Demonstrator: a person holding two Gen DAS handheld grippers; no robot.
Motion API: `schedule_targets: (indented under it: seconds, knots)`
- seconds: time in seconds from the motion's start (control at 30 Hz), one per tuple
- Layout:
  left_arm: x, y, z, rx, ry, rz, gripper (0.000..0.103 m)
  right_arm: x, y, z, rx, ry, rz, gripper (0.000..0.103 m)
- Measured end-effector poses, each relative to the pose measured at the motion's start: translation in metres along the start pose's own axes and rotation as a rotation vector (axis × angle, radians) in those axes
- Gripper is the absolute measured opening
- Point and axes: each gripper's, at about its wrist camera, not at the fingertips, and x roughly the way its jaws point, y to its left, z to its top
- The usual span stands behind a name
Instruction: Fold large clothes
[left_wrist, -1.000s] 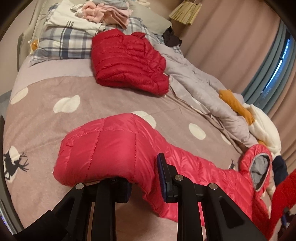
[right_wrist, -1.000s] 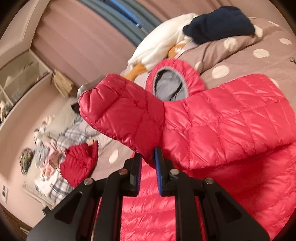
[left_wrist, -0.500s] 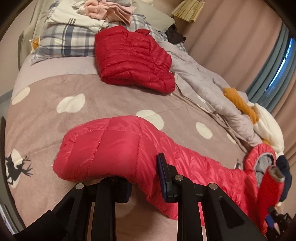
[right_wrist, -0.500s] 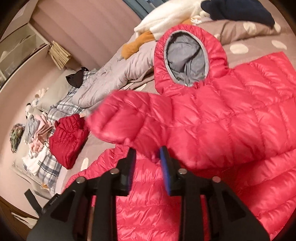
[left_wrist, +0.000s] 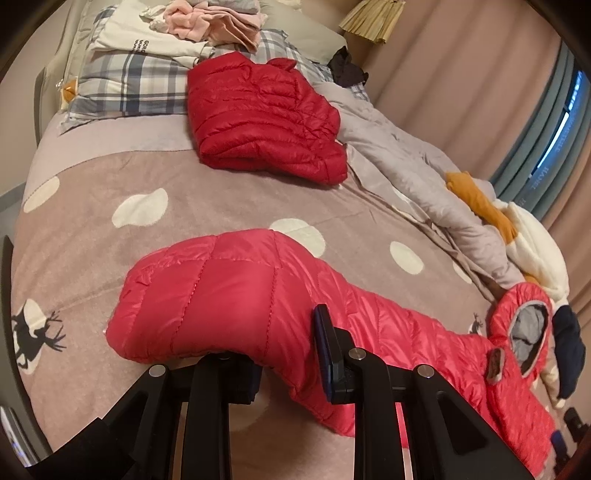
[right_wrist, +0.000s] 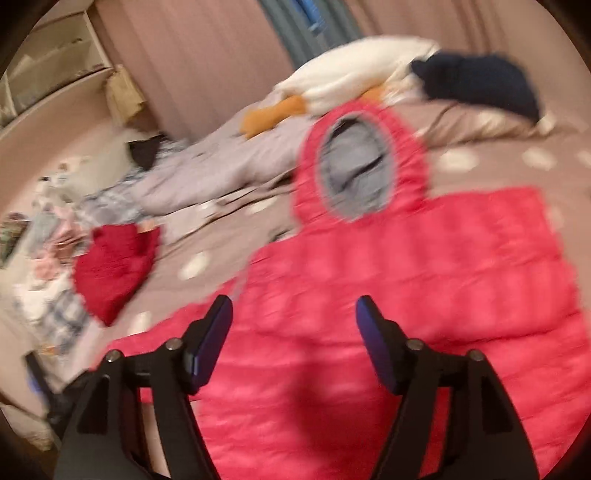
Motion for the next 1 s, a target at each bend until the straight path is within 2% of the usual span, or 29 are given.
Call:
schedule_targets:
  seconds: [0.1, 0.2, 0.33, 0.43, 0.6, 0.87, 1.0]
  knots:
    - [0.001, 0.000, 0.001, -0.008, 0.005, 0.000, 0.022, -0.012, -0.024, 0.008, -0.007, -0.045, -0.096, 0.072]
    - [0.001, 0.001, 0.001, -0.011, 0.004, 0.002, 0.022, -0.025, -0.050, 0.016, 0.010, -0.088, -0.234, 0.073]
    - [0.000, -0.001, 0.001, 0.005, 0.000, 0.015, 0.022, -0.042, -0.089, 0.026, 0.054, -0.136, -0.320, 0.077]
    - [0.000, -0.002, 0.000, 0.012, 0.000, 0.014, 0.023, -0.043, -0.114, 0.028, 0.083, -0.132, -0.382, 0.078]
    - [-0.001, -0.001, 0.001, 0.015, -0.011, 0.017, 0.023, -0.033, -0.151, 0.018, 0.178, -0.069, -0.384, 0.078]
    - [-0.001, -0.013, -0.002, 0.042, -0.032, 0.038, 0.023, 0.009, -0.180, -0.009, 0.254, 0.071, -0.383, 0.078]
    - [-0.003, -0.024, -0.004, 0.069, -0.047, 0.040, 0.023, 0.015, -0.180, -0.018, 0.254, 0.052, -0.388, 0.080]
